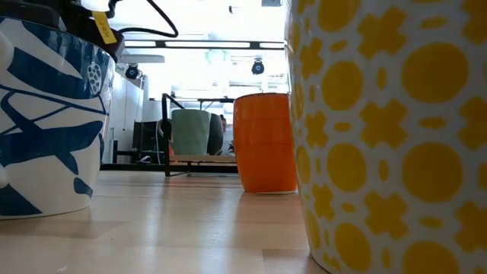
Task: Place coffee mugs
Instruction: Put the orange mug on the shelf
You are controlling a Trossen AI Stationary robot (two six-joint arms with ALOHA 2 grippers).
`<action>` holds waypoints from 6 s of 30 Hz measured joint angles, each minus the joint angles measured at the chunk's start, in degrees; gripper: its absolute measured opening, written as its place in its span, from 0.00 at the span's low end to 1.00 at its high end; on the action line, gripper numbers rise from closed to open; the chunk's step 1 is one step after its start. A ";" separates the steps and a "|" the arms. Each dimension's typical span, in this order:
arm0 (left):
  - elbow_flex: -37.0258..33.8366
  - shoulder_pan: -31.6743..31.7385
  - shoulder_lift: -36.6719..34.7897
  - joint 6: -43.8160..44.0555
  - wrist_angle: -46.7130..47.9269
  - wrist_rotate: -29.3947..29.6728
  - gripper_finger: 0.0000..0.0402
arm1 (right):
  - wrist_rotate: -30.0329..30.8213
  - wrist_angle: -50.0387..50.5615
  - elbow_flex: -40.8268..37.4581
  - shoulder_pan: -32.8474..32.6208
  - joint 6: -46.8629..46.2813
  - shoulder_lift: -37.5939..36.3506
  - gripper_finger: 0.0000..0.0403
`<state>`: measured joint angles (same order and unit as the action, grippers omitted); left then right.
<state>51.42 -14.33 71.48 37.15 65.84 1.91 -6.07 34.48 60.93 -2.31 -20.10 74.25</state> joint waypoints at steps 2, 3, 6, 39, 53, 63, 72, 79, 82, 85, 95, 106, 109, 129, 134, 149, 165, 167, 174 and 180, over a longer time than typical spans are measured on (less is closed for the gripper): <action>0.20 -0.02 -1.03 0.07 0.01 -0.04 0.22 | -0.57 -0.21 0.00 0.00 1.00 1.14 0.17; 0.40 0.00 -1.53 0.04 -0.14 -0.18 0.22 | -1.34 -1.05 0.00 0.00 1.96 1.68 0.17; 2.17 -0.02 -3.60 -0.51 -0.13 -0.20 0.22 | -2.53 -3.17 0.60 -0.14 5.25 3.30 0.17; 3.43 0.09 -16.85 -3.83 8.06 6.14 0.22 | 0.05 7.56 22.62 -0.37 14.56 30.64 0.36; 3.43 0.09 -16.75 -5.35 7.99 6.91 0.22 | -0.67 6.29 22.58 -0.37 16.87 33.88 0.36; 3.43 0.09 -16.75 -6.35 7.91 7.72 0.22 | -1.07 3.88 22.58 -0.37 24.72 35.44 0.36; 3.43 0.09 -16.76 -6.35 7.91 7.72 0.22 | -1.46 1.77 22.58 -1.44 31.20 35.44 0.36; 3.43 0.09 -16.76 -6.37 7.91 7.72 0.22 | -1.46 -1.47 22.58 -2.63 32.17 36.26 0.36; 3.43 0.09 -16.76 -6.37 7.91 7.72 0.22 | -1.46 -0.89 22.56 -2.62 32.19 36.98 0.36; 3.43 0.08 -16.78 -6.37 7.89 7.72 0.22 | -1.31 0.00 22.51 -2.62 32.19 37.34 0.36; 3.43 0.07 -16.75 -6.36 7.79 7.74 0.22 | -0.81 -0.89 22.53 -2.58 34.09 37.60 0.36; 3.43 0.07 -16.74 -6.35 7.73 7.73 0.22 | 0.14 -0.80 22.56 -2.58 34.11 39.47 0.36; 3.43 0.07 -16.76 -6.37 7.76 7.74 0.22 | 1.57 -0.51 22.56 -2.58 34.11 39.51 0.34; 3.43 0.08 -16.74 -7.44 7.74 10.57 0.22 | 13.89 -1.21 22.71 -0.84 7.83 38.75 0.01; 3.43 0.09 -16.76 -7.42 7.63 12.54 0.22 | 27.89 2.58 26.48 0.86 -3.81 38.05 0.00; 3.41 0.08 -16.74 -7.23 7.58 12.65 0.22 | 35.64 32.63 51.37 13.17 -1.75 37.80 0.00; 3.39 0.07 -16.74 -4.38 7.61 12.63 0.22 | 19.50 47.77 52.63 27.61 -0.48 37.82 0.00; 3.39 0.07 -16.74 -4.38 7.61 12.63 0.22 | 20.56 47.24 50.91 27.12 -0.22 37.81 0.00; 3.39 0.07 -16.74 -4.36 7.61 12.63 0.22 | 22.30 42.99 43.36 25.75 2.24 37.93 0.00; 3.39 0.09 -16.74 -4.36 7.59 12.63 0.22 | 18.97 34.58 39.58 25.75 3.09 37.87 0.00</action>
<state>54.81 -14.24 54.74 32.80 73.43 14.55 12.91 69.06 100.51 23.44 -17.01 112.12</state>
